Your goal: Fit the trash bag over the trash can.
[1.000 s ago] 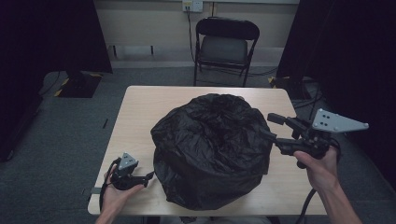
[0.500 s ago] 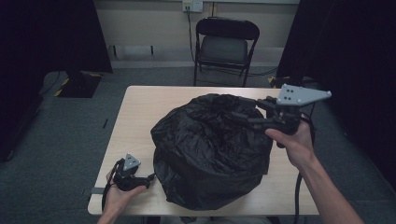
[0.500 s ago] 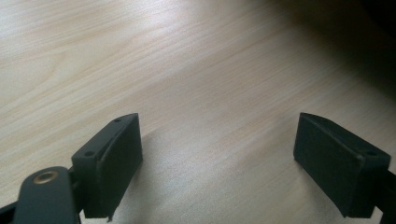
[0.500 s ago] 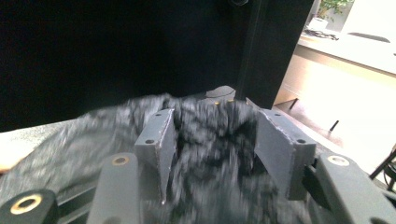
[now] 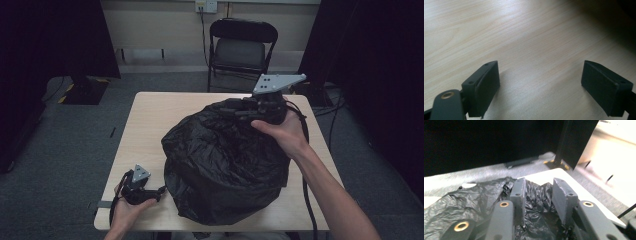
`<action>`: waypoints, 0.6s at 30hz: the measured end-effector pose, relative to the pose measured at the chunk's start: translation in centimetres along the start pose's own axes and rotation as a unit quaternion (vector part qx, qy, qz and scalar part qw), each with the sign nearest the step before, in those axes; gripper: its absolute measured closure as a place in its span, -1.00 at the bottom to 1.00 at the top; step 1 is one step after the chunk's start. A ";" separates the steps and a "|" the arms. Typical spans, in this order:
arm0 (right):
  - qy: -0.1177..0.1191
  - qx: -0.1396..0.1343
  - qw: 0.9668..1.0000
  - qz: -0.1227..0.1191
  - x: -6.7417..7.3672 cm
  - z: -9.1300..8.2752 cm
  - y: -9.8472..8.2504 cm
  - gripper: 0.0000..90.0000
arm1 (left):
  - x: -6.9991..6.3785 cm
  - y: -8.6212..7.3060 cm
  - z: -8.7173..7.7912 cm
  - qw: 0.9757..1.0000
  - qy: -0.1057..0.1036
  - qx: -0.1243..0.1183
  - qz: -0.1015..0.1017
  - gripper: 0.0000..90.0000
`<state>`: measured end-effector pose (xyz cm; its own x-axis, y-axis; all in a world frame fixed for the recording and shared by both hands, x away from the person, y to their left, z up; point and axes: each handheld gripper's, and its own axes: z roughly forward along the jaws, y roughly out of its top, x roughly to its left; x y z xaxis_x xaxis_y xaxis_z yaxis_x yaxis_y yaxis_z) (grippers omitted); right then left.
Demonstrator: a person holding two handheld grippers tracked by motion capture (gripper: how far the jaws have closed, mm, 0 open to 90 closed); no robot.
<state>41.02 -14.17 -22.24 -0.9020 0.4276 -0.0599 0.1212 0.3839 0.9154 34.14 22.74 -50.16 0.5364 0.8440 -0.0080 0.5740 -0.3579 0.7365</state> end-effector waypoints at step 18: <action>0.024 0.161 0.986 -0.025 -0.3 6.6 -3.0 0.39 | 0.0 0.0 0.0 1.000 0.000 0.000 0.000 -0.67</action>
<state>43.68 -10.08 -27.60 -0.9280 0.3648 -0.0756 0.1941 0.6466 0.7377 34.14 22.74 -50.17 0.5361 0.8441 -0.0084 0.5741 -0.3573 0.7367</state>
